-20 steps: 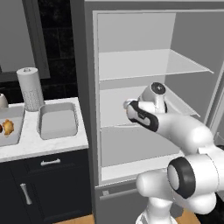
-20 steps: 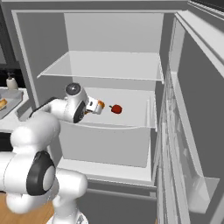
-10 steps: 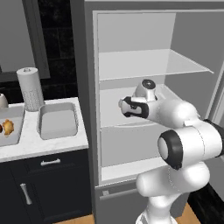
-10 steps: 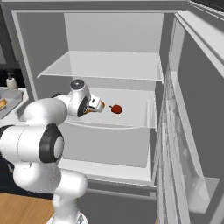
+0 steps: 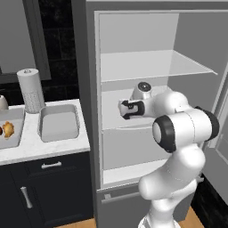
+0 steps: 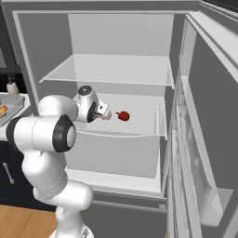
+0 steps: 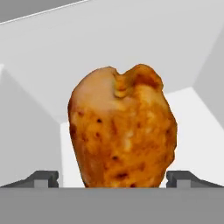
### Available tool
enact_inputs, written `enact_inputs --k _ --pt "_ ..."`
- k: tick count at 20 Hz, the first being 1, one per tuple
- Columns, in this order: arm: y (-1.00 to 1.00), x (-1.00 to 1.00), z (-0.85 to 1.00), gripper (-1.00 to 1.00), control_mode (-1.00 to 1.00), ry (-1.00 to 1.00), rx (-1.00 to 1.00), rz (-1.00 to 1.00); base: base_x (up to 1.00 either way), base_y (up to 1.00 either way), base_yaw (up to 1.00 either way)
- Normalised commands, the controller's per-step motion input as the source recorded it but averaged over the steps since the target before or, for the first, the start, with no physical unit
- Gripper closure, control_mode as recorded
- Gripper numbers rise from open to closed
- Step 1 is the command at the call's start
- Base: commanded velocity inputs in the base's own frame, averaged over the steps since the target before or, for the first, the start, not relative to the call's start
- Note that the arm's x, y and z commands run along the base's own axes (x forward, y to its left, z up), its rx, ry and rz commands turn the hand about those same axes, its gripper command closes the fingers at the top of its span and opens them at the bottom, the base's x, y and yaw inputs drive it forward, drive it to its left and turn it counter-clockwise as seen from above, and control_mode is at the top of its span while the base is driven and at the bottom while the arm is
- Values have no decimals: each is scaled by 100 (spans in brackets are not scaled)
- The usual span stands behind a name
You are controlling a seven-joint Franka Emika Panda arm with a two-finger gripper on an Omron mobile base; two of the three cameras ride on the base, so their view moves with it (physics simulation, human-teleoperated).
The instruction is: Place one bell pepper and one chicken drumstick in each tupperware on the nearby counter, to pack two identical lunches.
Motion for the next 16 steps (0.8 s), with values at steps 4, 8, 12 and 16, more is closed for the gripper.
enact_inputs --k 4,8,12,16 --pt "-5 16 -58 100 -100 4 0 -7 0 0 0" --pt "-13 -4 -57 100 -100 3 0 -4 0 0 0" --pt "-49 -93 -56 100 -100 -2 0 -3 0 0 0" --pt "-80 -100 -37 100 -100 -7 0 -2 0 0 0"
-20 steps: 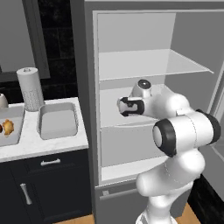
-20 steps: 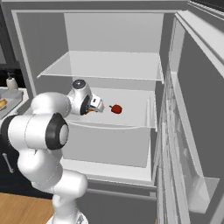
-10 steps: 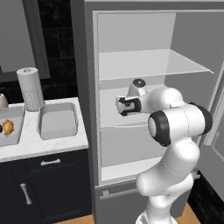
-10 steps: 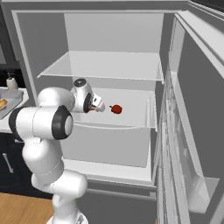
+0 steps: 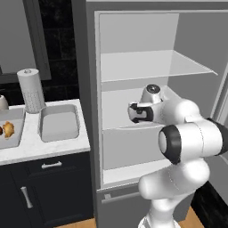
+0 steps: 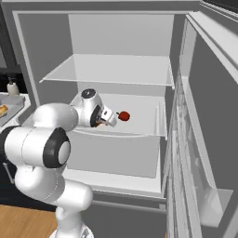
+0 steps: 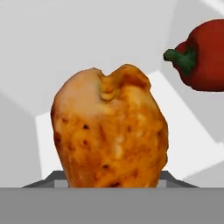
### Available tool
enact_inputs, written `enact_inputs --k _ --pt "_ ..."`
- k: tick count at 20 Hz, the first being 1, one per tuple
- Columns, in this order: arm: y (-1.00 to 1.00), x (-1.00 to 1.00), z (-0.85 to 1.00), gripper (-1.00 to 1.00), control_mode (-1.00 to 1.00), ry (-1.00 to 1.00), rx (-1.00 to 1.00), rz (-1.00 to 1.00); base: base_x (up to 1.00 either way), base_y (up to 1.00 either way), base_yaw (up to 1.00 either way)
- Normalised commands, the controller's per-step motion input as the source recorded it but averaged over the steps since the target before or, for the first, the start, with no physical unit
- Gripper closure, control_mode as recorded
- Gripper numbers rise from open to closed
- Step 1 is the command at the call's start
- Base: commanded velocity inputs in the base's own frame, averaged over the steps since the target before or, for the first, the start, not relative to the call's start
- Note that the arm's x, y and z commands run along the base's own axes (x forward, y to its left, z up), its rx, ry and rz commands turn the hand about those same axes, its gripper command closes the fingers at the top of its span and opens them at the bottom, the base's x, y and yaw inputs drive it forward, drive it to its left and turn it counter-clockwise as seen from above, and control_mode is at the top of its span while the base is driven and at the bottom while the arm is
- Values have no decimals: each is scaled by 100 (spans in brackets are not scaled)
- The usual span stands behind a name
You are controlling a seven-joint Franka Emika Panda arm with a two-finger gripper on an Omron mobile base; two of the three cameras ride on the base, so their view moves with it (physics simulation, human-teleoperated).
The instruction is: Place one bell pepper and one chicken drumstick in each tupperware on the nearby counter, to pack two identical lunches.
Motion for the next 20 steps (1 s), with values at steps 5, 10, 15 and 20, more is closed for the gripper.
enact_inputs --k 5,10,15,20 --pt "-41 -100 7 100 -100 -6 1 -1 0 0 0" --pt "0 -100 83 100 -100 6 -2 0 0 0 0" --pt "6 -100 86 100 -100 15 -11 5 0 0 0" --pt "29 -100 35 100 -100 1 -13 24 0 0 0"
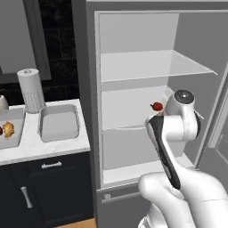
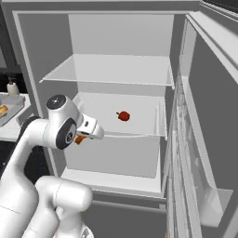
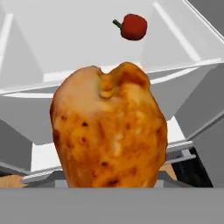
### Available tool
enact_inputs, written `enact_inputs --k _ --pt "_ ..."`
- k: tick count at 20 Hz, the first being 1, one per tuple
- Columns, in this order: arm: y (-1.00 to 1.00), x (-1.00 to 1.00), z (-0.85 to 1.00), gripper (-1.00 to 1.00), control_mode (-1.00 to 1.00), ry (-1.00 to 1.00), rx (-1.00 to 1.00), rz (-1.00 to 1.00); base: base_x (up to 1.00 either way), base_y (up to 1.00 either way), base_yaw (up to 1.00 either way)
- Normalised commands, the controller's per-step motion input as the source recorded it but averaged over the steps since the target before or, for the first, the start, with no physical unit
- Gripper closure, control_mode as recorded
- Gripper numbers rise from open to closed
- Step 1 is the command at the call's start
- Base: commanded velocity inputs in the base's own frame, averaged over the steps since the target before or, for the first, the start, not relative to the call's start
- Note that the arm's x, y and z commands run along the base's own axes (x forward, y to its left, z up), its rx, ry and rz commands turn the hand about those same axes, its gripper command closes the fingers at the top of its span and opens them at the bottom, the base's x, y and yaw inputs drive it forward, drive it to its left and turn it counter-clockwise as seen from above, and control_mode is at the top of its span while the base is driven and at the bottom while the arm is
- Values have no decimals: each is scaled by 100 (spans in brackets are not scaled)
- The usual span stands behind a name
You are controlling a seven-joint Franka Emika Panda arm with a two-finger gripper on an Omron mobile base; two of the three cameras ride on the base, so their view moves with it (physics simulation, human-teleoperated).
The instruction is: Place one bell pepper and one chicken drumstick in each tupperware on the nearby counter, to pack two identical lunches.
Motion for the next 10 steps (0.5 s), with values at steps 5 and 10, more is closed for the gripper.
enact_inputs --k 5,10 --pt "31 -100 11 100 -100 -2 -12 36 0 0 0" --pt "11 -40 0 100 100 -2 -4 16 -60 17 24"
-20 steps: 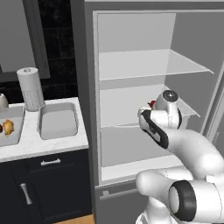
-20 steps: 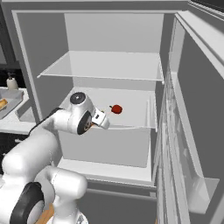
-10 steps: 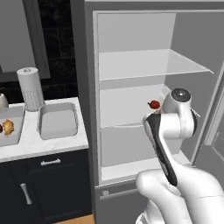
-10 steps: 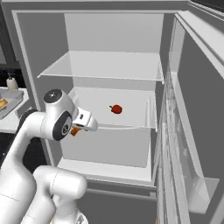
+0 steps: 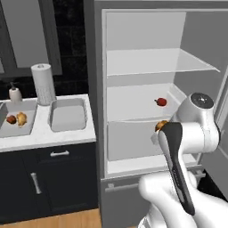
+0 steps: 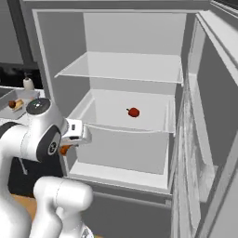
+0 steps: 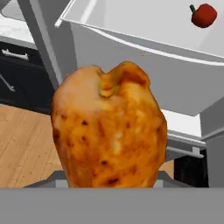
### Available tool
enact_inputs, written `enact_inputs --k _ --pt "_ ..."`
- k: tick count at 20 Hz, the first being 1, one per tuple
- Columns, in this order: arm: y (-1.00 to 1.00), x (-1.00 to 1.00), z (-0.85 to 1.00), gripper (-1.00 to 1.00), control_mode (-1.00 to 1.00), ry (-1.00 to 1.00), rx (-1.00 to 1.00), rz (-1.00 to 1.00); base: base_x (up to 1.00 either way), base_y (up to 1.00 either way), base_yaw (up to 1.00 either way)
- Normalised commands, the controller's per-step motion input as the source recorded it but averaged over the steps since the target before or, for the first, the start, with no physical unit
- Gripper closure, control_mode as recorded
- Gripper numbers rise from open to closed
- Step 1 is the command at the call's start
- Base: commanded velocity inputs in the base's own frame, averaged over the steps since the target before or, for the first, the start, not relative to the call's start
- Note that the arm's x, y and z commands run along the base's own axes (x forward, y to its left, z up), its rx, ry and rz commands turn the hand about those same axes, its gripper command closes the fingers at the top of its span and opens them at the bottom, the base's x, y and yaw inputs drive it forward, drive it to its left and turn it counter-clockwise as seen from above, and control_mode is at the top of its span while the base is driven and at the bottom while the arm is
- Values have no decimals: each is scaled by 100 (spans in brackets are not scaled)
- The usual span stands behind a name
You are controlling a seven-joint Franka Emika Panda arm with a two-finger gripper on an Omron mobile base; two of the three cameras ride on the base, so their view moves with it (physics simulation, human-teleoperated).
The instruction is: Place one bell pepper and one chicken drumstick in each tupperware on the nearby counter, to pack two identical lunches.
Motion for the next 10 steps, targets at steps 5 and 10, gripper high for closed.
enact_inputs --k 5,10 --pt "0 0 0 100 100 0 0 0 -68 79 29" --pt "0 0 0 100 100 0 0 0 23 100 9"
